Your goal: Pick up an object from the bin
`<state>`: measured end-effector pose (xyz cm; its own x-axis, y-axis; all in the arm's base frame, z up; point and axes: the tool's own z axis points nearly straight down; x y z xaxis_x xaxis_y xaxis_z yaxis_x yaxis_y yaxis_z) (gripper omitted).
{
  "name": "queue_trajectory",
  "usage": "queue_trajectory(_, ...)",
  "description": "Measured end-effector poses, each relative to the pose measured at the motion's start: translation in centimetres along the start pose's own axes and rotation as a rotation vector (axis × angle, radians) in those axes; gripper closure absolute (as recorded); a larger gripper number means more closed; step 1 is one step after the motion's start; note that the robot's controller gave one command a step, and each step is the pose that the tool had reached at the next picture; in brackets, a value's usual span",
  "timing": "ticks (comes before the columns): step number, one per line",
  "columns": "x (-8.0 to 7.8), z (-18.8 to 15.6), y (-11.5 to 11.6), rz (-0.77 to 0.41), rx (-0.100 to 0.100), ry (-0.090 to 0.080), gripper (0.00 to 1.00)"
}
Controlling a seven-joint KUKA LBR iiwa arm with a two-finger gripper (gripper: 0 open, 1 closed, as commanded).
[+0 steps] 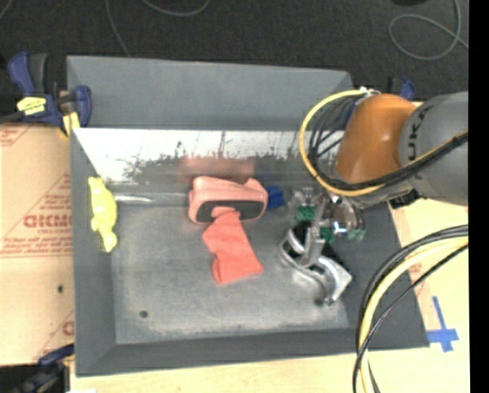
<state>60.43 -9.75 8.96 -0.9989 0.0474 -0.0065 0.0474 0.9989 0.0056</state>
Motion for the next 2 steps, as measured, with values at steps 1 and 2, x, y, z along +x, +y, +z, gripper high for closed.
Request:
queue_trajectory(1,-0.41,0.3,-0.52,-0.082,-0.016,0.003,0.0)
queue_trajectory(2,-0.39,0.55,0.0,-0.341,-0.033,-0.003,0.0)
